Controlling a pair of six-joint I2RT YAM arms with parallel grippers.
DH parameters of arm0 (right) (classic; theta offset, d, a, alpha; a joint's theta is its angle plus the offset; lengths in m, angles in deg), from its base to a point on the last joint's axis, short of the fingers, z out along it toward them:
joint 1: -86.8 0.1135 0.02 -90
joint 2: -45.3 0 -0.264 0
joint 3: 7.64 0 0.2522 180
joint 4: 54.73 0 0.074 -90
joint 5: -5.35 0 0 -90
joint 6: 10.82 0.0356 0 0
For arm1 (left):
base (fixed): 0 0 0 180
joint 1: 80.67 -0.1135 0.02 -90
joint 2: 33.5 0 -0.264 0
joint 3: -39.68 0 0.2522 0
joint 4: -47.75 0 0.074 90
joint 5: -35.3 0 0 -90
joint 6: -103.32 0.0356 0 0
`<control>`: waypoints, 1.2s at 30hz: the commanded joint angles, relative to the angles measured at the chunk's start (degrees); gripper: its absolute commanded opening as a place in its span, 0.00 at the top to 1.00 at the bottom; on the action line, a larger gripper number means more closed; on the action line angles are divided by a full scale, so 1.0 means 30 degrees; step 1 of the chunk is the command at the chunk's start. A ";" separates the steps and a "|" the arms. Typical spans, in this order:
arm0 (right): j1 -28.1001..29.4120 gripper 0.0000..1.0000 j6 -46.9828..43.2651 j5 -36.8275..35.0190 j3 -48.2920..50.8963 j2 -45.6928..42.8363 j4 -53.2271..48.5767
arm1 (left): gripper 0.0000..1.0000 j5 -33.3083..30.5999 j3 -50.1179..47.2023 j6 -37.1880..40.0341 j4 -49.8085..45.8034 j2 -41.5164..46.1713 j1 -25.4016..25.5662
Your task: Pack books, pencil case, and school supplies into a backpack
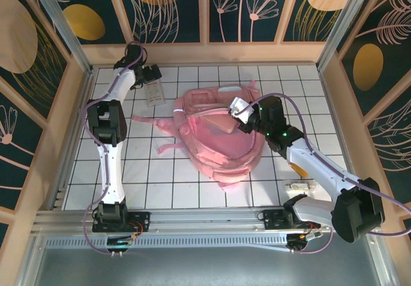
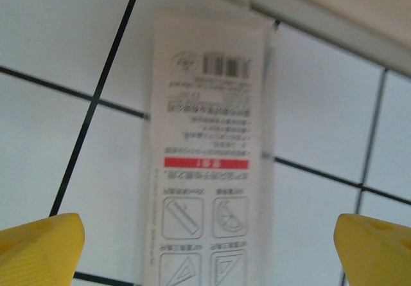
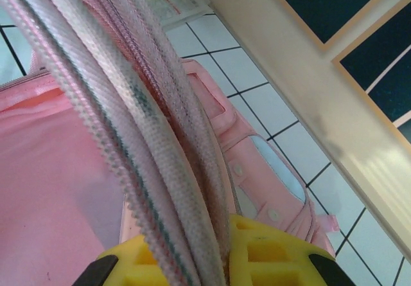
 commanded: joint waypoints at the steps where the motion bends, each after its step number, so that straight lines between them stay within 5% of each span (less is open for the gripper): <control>1: 0.0479 1.00 0.0520 -0.0408 -0.0585 -0.0809 0.0631 | 0.01 -0.1807 0.1474 0.0637 -0.2926 -0.1151 0.0562; 11: 0.1526 1.00 -0.0396 -0.1052 -0.1118 -0.0588 -0.0280 | 0.06 -0.1778 0.2821 -0.0122 -0.4554 -0.3815 0.1284; 15: 0.1716 1.00 -0.0379 -0.1383 -0.1104 -0.0595 -0.0203 | 0.29 -0.1140 0.2785 -0.0161 -0.4827 -0.4573 0.1293; 19: 0.1732 1.00 -0.0123 -0.1840 -0.1295 -0.0484 -0.0194 | 0.67 -0.2810 0.2284 -0.0047 -0.4892 -0.4309 0.1322; 29: 0.1714 1.00 0.0092 -0.1672 -0.1405 -0.0492 -0.0064 | 0.87 -0.4137 0.1426 0.1315 -0.5372 -0.0773 0.1301; 31: 0.1719 1.00 0.0143 -0.1672 -0.1433 -0.0477 0.0020 | 0.94 -0.3998 0.0120 0.1485 -0.4984 0.0730 0.1315; 36: 0.1645 1.00 0.0346 -0.1642 -0.1606 -0.0349 0.0375 | 0.95 -0.2156 -0.4721 0.1485 -0.3477 0.5012 0.1341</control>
